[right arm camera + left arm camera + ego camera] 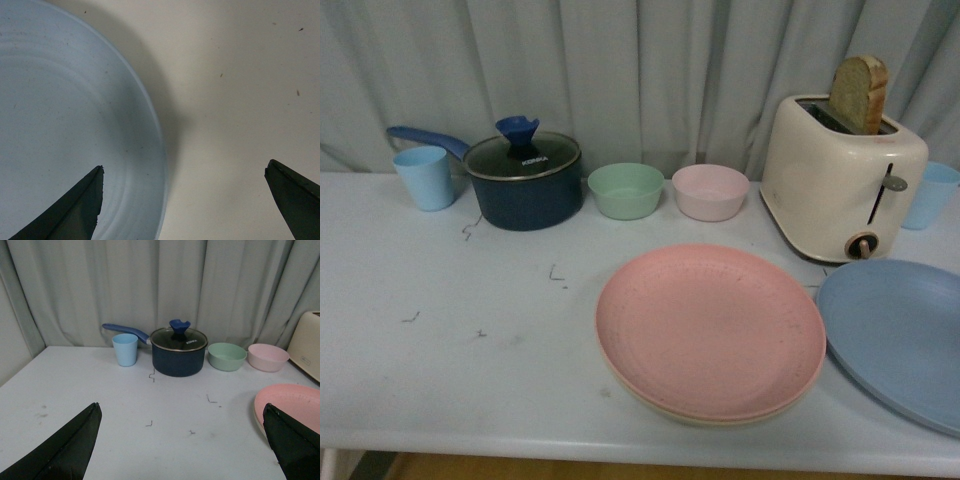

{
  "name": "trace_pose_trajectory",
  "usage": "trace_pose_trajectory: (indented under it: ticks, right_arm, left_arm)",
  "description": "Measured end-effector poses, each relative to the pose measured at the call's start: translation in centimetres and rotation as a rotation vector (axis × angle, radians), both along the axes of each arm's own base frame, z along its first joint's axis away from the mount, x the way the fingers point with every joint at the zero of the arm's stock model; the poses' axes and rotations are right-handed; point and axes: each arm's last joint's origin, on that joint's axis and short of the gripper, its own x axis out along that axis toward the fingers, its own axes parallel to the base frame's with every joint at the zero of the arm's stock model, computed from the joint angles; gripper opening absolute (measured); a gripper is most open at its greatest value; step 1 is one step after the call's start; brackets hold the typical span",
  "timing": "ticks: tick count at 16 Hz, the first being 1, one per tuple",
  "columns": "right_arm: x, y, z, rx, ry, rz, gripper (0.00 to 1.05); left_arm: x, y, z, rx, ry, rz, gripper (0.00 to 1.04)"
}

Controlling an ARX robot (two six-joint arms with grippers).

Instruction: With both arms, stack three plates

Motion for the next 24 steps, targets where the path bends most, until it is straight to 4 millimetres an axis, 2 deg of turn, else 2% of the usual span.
trace_pose_trajectory:
  ticks: [5,7,13,15,17,19,24]
  right_arm:
    - [0.6,0.3,-2.5,0.008,0.048,0.009,0.98]
    - [0.7,0.4,-3.1,0.004,0.058,0.007,0.81]
    - [1.0,0.8,-3.4,-0.002,0.056,0.018,0.22]
    - [1.0,0.6,-3.0,0.019,0.037,0.020,0.09]
    - [0.0,0.5,-2.2,0.043,0.016,0.020,0.03]
    - [-1.9,0.6,-0.6,0.053,-0.006,0.015,0.03]
    - [-7.7,0.0,6.5,0.025,-0.119,0.051,0.03]
  left_arm:
    - [0.0,0.0,0.0,0.000,0.000,0.000,0.98]
    - [0.0,0.0,0.0,0.000,0.000,0.000,0.98]
    - [0.0,0.0,0.0,0.000,0.000,0.000,0.98]
    - [0.0,0.0,0.0,0.000,0.000,0.000,0.98]
    - [0.0,0.0,0.0,0.000,0.000,0.000,0.98]
    - [0.0,0.0,0.0,0.000,0.000,0.000,0.98]
    - [0.0,0.0,0.0,0.000,0.000,0.000,0.98]
